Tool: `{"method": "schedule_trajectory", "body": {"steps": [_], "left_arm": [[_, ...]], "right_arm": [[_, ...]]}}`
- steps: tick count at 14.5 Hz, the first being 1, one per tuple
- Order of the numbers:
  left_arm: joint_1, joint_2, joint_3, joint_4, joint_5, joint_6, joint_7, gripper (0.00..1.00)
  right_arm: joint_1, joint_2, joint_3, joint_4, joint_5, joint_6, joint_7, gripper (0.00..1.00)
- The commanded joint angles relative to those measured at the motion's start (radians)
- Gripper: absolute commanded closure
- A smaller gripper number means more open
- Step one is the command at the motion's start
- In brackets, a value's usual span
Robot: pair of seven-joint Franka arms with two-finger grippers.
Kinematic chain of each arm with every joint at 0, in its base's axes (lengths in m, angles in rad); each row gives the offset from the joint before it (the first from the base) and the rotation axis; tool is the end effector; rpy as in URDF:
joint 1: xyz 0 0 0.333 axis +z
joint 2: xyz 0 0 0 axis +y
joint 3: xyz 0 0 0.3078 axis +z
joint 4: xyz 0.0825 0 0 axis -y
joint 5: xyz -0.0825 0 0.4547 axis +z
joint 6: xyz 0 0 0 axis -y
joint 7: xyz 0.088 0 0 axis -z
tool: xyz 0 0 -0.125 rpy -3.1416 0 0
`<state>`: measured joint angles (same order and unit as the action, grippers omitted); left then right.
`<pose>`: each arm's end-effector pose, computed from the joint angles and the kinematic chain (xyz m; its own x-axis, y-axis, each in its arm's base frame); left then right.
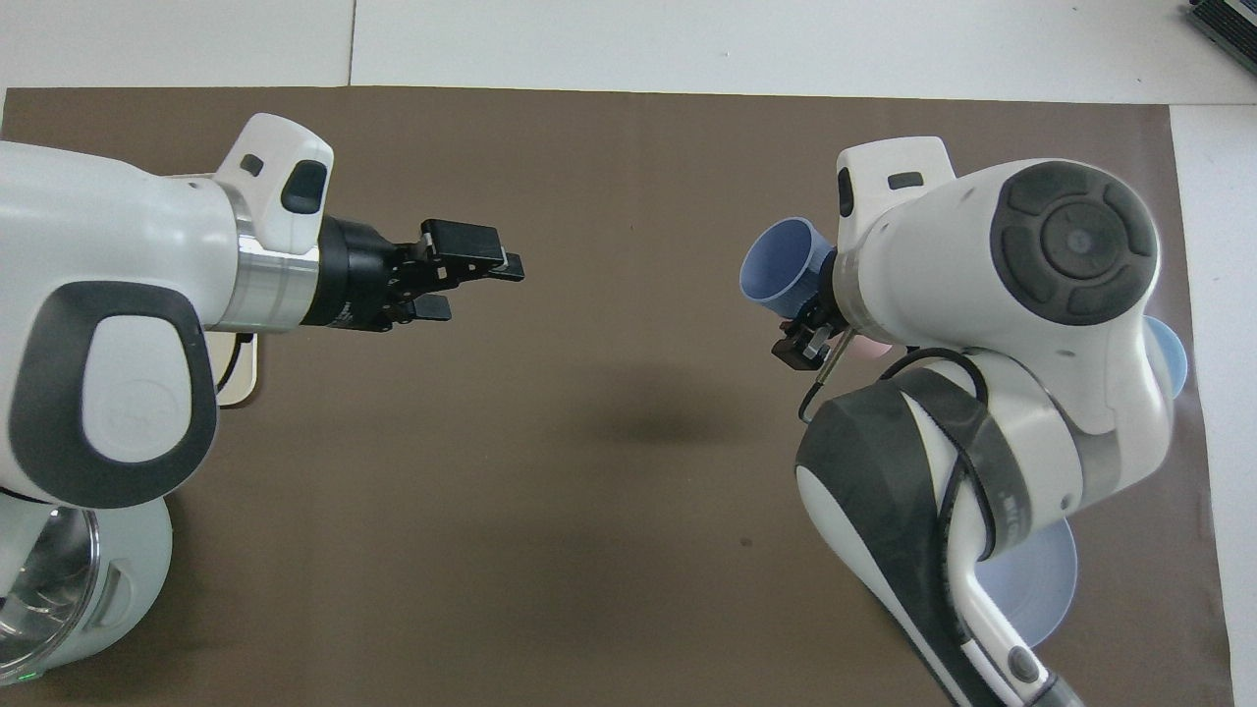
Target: Place cup on tray
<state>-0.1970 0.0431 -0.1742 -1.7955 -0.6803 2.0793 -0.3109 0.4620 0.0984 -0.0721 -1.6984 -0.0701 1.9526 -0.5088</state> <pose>0.6145 -0.2824 0.5108 0.9806 0.1860 -0.0615 0.1833 -0.7600 0.6236 0.6309 0.2545 0.5003 0.5968 0.7963 0.0981 0.7838 -0.6048 0.1410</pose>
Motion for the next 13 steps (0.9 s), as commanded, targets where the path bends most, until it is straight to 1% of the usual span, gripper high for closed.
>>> {"method": "schedule_trajectory", "body": {"steps": [1, 3, 4, 7, 8, 9, 13], "left_arm": [[-0.065, 0.046, 0.015, -0.007, -0.08, 0.094, -0.002, 0.0], [-0.103, 0.086, 0.015, -0.002, -0.102, 0.168, -0.002, 0.0], [-0.119, 0.098, 0.015, -0.001, -0.104, 0.192, -0.001, 0.0], [-0.125, 0.103, 0.015, 0.01, -0.151, 0.2, 0.003, 0.0], [-0.145, 0.103, 0.015, 0.012, -0.16, 0.205, 0.004, 0.0], [-0.163, 0.101, 0.015, 0.01, -0.165, 0.212, 0.006, 0.0], [-0.185, 0.101, 0.015, 0.007, -0.171, 0.246, 0.004, 0.0]], "right_arm": [[0.038, 0.049, -0.005, 0.088, -0.054, -0.06, 0.047, 1.0], [0.053, 0.081, -0.005, 0.127, -0.079, -0.09, 0.075, 1.0], [0.079, 0.093, -0.005, 0.144, -0.095, -0.101, 0.087, 1.0], [0.086, 0.099, -0.005, 0.148, -0.112, -0.104, 0.101, 1.0], [0.086, 0.101, -0.003, 0.148, -0.112, -0.103, 0.102, 1.0], [0.086, 0.101, -0.003, 0.146, -0.112, -0.1, 0.102, 1.0], [0.086, 0.106, -0.003, 0.146, -0.112, -0.09, 0.102, 1.0]]}}
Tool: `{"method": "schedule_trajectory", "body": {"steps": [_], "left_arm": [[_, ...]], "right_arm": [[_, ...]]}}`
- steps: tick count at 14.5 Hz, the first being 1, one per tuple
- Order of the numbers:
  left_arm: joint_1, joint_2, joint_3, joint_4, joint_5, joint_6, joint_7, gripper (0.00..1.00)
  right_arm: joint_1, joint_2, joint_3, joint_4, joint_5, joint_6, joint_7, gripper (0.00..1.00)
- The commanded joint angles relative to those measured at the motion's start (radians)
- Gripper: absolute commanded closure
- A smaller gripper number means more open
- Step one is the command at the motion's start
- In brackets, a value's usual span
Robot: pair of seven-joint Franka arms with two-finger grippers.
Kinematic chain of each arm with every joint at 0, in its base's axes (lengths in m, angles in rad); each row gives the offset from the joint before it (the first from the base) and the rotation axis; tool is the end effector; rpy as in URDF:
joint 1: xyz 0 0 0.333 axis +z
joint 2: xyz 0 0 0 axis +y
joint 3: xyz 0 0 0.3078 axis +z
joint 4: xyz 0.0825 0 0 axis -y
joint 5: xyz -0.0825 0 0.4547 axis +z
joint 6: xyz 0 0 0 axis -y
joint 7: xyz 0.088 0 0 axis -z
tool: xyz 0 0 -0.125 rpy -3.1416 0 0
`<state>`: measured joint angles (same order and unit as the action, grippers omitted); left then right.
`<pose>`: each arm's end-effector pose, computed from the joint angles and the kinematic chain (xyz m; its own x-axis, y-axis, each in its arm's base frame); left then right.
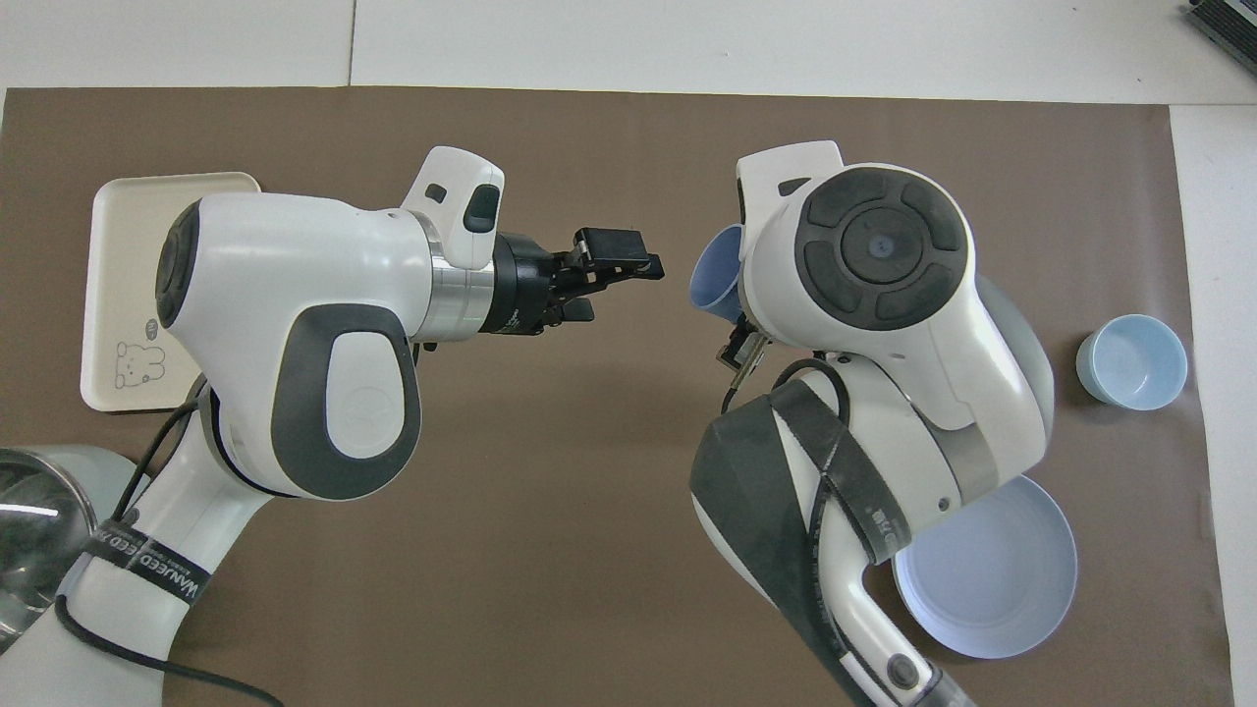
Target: Place cup on tray
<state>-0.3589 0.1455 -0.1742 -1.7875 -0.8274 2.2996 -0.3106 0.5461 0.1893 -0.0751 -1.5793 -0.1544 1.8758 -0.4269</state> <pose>0.6021 -0.3794 0.4691 0.9756 0.2061 -0.0761 0.1972 -0.6688 0.7168 0.6306 0.3087 0.4981 0.5888 0.8079 0.0259 0.7901 -0.5819 0.1928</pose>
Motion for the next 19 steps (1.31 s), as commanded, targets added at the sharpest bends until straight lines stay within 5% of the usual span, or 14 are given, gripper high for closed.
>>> {"method": "schedule_trajectory", "body": {"steps": [1, 14, 18, 19], "left_arm": [[-0.037, -0.001, 0.015, -0.001, -0.025, 0.032, 0.004, 0.01], [-0.153, 0.025, 0.016, -0.01, -0.042, 0.198, -0.005, 0.46], [-0.155, 0.029, 0.016, -0.007, -0.041, 0.222, -0.007, 0.71], [-0.155, 0.031, 0.018, -0.007, -0.033, 0.227, -0.007, 1.0]], "right_arm": [[0.0, 0.015, 0.0, 0.027, -0.028, -0.014, 0.02, 1.0], [0.006, 0.019, 0.001, 0.027, -0.06, -0.006, 0.02, 1.0], [0.006, 0.019, 0.003, 0.021, -0.06, 0.008, 0.02, 1.0], [0.006, 0.019, 0.003, 0.019, -0.06, 0.012, 0.022, 1.0]]}}
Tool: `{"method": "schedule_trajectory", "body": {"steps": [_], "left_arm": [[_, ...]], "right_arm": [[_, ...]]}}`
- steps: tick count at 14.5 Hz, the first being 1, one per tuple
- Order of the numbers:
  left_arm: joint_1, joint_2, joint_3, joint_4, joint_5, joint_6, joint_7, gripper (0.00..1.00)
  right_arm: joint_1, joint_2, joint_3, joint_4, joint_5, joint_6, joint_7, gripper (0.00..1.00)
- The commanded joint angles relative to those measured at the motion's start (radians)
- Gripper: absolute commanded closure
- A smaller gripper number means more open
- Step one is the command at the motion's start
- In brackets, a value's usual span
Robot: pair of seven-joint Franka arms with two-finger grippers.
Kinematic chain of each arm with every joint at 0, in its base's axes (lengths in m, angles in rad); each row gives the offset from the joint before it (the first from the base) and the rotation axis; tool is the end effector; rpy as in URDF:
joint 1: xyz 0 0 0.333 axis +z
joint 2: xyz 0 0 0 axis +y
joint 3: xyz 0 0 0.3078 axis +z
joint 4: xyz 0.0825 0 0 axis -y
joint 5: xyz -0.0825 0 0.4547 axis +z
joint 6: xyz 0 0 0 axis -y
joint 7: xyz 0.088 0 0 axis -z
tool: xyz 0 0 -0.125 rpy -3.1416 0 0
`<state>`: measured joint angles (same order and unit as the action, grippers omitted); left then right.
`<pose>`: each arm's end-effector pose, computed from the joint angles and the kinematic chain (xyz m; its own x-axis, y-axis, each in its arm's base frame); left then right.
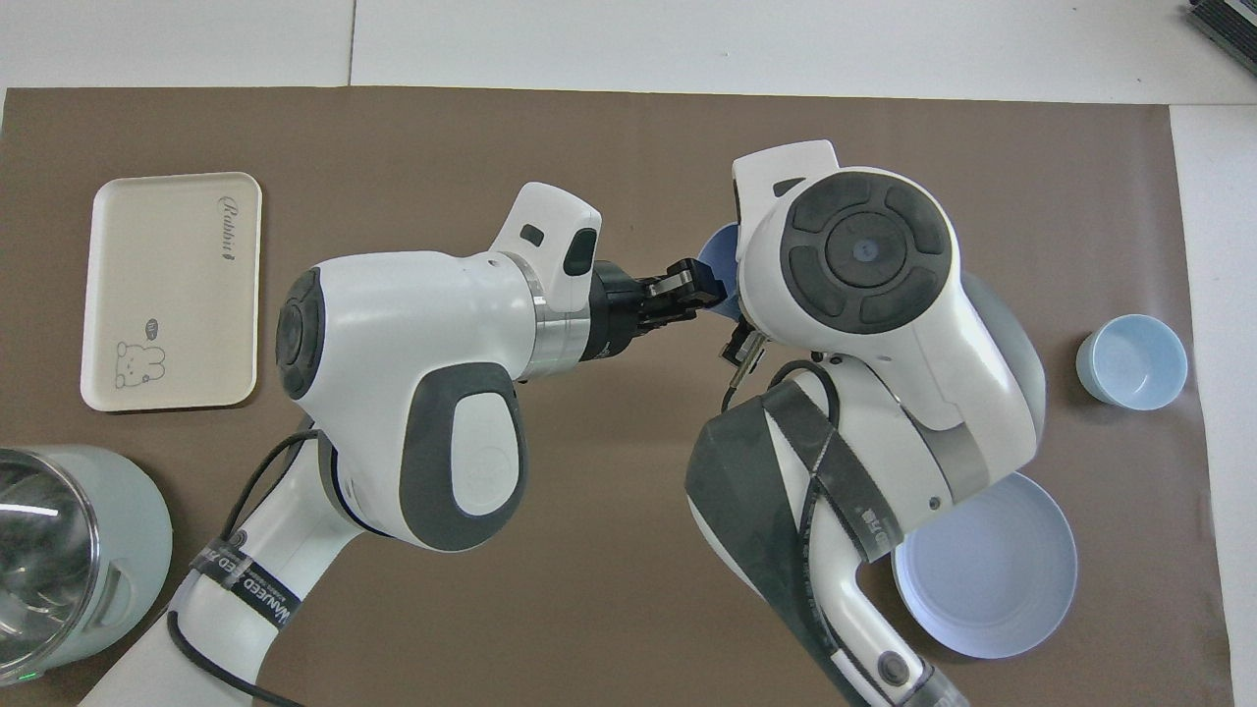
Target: Place cup on tray
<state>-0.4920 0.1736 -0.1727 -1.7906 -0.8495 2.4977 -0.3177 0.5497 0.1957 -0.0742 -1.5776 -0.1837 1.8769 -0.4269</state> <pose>0.5725 -0.4458 0.4643 0.9740 0.2263 0.0066 0.1440 -0.6416 0.7534 0.6317 0.3100 0.4951 0.5801 0.8145 0.0094 0.7941 -0.5680 0.2164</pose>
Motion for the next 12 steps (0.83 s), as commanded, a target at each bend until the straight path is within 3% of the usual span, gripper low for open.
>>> {"method": "schedule_trajectory", "body": {"steps": [1, 8, 12], "left_arm": [[-0.025, 0.001, 0.016, -0.007, -0.008, 0.032, 0.0, 1.0], [-0.022, 0.001, 0.016, 0.006, -0.006, 0.017, -0.004, 1.0], [0.022, 0.038, 0.025, 0.129, 0.001, -0.11, -0.033, 1.0]], "right_arm": [[0.003, 0.013, 0.002, 0.016, -0.031, 0.013, 0.02, 1.0], [0.003, 0.014, 0.002, 0.014, -0.031, 0.014, 0.022, 1.0], [0.0, 0.018, 0.002, 0.016, -0.031, 0.016, 0.022, 1.0]]}}
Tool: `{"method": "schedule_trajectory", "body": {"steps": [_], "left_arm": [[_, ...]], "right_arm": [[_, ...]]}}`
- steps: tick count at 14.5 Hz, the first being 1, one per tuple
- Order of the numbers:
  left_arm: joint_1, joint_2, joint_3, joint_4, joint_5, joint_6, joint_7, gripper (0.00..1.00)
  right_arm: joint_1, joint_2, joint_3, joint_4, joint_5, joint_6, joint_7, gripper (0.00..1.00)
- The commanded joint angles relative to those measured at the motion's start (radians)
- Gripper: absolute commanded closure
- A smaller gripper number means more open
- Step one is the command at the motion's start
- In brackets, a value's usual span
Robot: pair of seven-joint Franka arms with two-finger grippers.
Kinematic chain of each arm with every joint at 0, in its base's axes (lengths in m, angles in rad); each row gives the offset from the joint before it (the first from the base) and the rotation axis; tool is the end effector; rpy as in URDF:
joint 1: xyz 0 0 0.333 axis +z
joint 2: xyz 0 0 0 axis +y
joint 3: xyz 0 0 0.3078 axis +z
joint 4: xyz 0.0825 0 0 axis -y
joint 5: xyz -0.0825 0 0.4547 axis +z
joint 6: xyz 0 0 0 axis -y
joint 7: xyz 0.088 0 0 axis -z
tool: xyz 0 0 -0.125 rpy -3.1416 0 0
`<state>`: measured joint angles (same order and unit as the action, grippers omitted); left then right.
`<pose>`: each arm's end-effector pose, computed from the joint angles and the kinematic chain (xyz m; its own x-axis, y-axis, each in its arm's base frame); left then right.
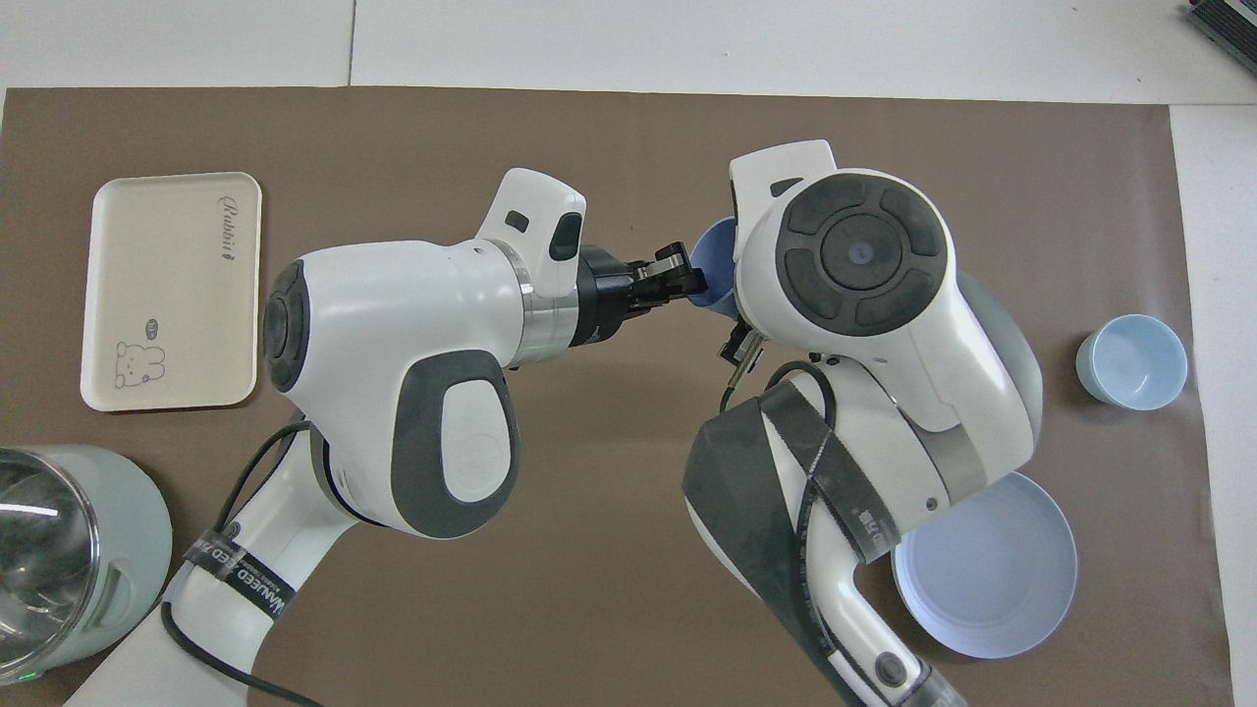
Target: Place cup on tray
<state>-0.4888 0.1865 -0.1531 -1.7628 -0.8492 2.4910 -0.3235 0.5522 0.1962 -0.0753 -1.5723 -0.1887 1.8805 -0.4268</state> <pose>0.5868 -0.4367 0.4705 0.9687 0.2479 0.0085 0.1553 -0.6327 0.7587 0.6324 0.3111 0.4982 0.5774 0.8163 0.0145 0.7937 -0.5654 0.2245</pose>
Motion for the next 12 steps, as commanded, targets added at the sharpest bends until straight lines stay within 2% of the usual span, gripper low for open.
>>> {"method": "schedule_trajectory", "body": {"steps": [1, 3, 7, 10, 12], "left_arm": [[0.035, 0.039, 0.006, 0.141, 0.007, -0.147, -0.046, 1.0], [0.058, 0.053, 0.006, 0.181, 0.051, -0.184, -0.075, 1.0], [0.119, 0.054, 0.006, 0.218, 0.058, -0.251, -0.075, 1.0], [0.197, 0.05, 0.009, 0.261, 0.067, -0.349, -0.075, 1.0], [0.261, 0.037, 0.009, 0.263, 0.148, -0.376, -0.071, 1.0]], "right_arm": [[-0.001, 0.017, 0.003, 0.009, -0.026, 0.012, 0.022, 1.0], [-0.001, 0.017, 0.002, 0.009, -0.026, 0.012, 0.022, 1.0], [-0.001, 0.017, 0.003, 0.009, -0.026, 0.012, 0.022, 1.0], [-0.015, 0.017, 0.003, 0.011, -0.022, 0.025, 0.022, 1.0], [-0.037, 0.02, 0.002, 0.008, -0.006, 0.074, 0.02, 1.0]]}}
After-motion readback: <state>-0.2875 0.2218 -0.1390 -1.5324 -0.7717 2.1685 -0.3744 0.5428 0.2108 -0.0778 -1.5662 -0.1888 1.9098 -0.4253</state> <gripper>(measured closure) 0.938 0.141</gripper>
